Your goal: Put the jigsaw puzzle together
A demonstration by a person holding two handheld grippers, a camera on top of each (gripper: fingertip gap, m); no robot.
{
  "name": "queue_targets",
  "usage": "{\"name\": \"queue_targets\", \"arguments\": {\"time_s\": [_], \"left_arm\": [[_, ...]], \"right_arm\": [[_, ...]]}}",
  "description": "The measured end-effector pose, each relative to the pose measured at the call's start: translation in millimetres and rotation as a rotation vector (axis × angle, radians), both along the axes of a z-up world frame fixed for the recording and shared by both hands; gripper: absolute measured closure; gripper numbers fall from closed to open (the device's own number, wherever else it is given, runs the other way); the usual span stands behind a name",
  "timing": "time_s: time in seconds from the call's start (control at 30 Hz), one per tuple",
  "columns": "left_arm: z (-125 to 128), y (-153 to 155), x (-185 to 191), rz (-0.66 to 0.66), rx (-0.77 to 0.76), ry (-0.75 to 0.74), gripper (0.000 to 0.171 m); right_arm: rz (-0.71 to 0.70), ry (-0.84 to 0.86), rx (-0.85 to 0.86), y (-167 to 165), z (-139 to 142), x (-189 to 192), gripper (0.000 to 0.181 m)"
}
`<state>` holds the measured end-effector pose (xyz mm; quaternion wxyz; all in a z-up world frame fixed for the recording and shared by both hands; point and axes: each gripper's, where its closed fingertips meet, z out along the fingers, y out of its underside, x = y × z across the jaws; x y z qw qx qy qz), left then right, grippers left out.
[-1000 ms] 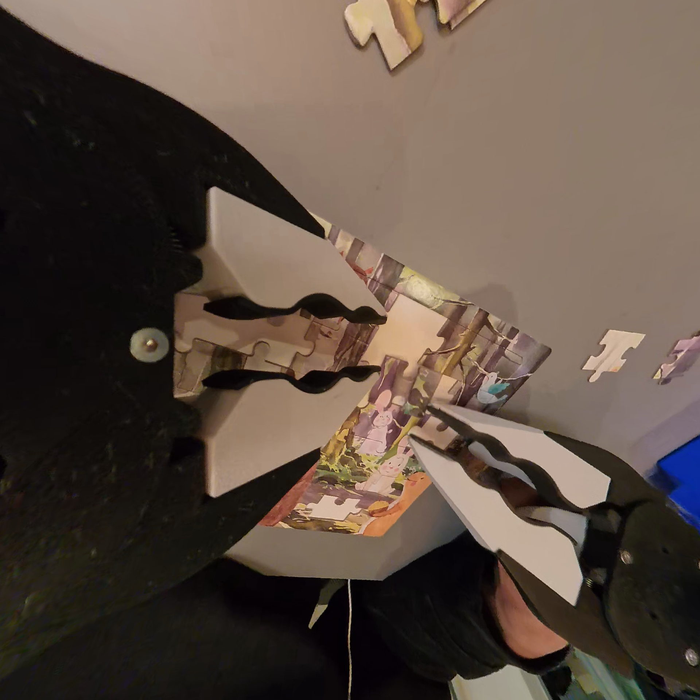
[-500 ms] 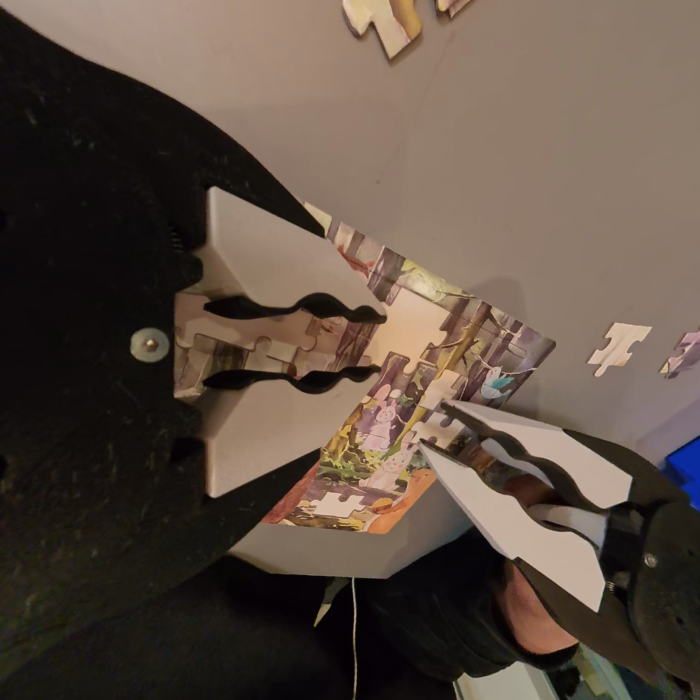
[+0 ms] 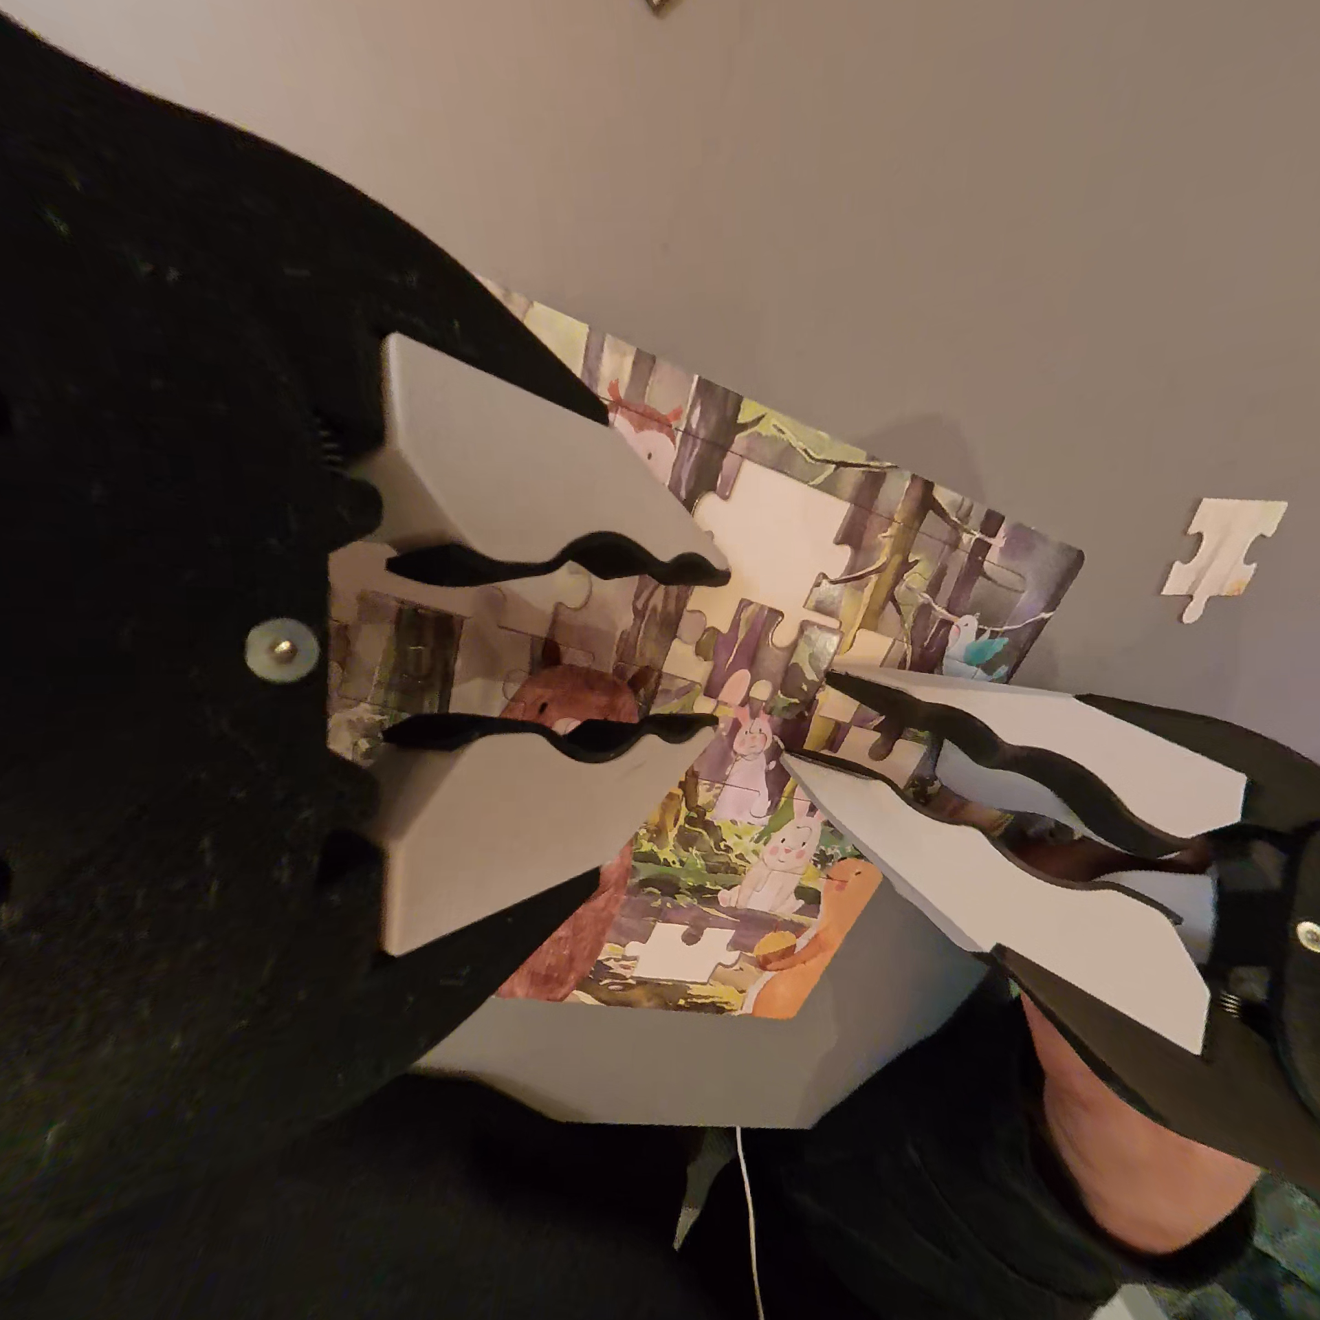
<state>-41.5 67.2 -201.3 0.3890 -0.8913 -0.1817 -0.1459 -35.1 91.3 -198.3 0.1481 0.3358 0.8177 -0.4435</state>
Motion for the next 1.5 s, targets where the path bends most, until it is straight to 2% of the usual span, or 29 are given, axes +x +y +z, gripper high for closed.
{"name": "queue_targets", "arguments": {"time_s": [0.23,0.37,0.63,0.77,0.97,1.5], "left_arm": [[0.5,-0.9,-1.1,0.002,0.001,0.006,0.138],[8.2,-1.0,-5.2,0.025,0.038,0.003,0.139],[22.5,-4.9,-25.3,0.125,0.135,0.003,0.147],[27.5,-7.3,-32.7,0.161,0.169,0.009,0.148],[22.7,-2.7,-30.5,0.150,0.163,0.033,0.150],[18.1,3.5,-27.2,0.137,0.181,0.027,0.152]], "right_arm": [[0.005,-0.002,-0.016,-0.2,2.6,0.7,0.159],[-0.001,0.056,-0.040,0.2,11.3,-4.3,0.157],[0.028,0.442,-0.002,0.8,35.3,-17.6,0.150],[0.049,0.584,0.042,2.5,35.2,-20.5,0.144],[0.143,0.578,0.064,-5.7,19.6,-9.8,0.142],[0.209,0.512,0.199,-7.2,-7.0,-4.8,0.143]]}}
